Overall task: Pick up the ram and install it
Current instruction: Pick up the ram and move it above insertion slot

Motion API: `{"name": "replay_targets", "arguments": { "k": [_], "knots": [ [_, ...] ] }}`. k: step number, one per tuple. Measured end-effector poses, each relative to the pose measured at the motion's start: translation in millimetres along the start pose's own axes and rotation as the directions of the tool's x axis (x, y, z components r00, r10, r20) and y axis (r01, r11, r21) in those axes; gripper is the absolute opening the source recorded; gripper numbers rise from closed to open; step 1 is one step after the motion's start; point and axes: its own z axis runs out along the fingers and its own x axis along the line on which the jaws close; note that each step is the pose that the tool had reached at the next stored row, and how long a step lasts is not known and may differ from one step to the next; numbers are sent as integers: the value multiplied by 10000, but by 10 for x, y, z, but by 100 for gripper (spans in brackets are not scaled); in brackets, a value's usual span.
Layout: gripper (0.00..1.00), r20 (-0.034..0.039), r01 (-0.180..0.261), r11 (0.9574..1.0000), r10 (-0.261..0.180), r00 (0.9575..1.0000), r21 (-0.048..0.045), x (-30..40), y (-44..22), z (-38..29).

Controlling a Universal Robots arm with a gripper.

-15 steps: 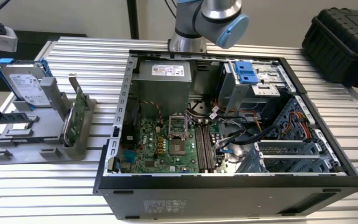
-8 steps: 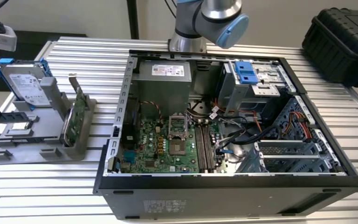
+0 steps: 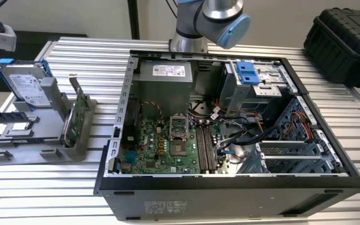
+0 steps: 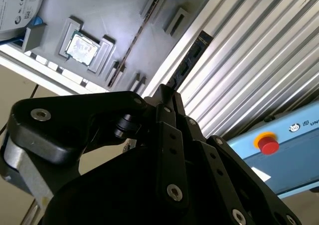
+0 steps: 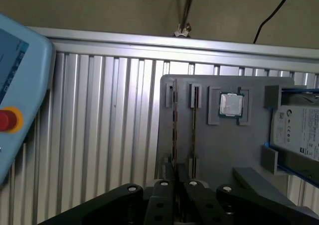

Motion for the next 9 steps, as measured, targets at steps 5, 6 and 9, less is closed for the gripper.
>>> {"name": "replay_targets", "arguments": {
  "k": [5, 6, 9],
  "knots": [
    [0, 0, 0, 10000, 0, 10000, 0, 0, 0, -10],
    [0, 1, 0, 10000, 0, 10000, 0, 0, 0, -11],
    [0, 1, 0, 10000, 0, 10000, 0, 0, 0, -19]
  ]
}}
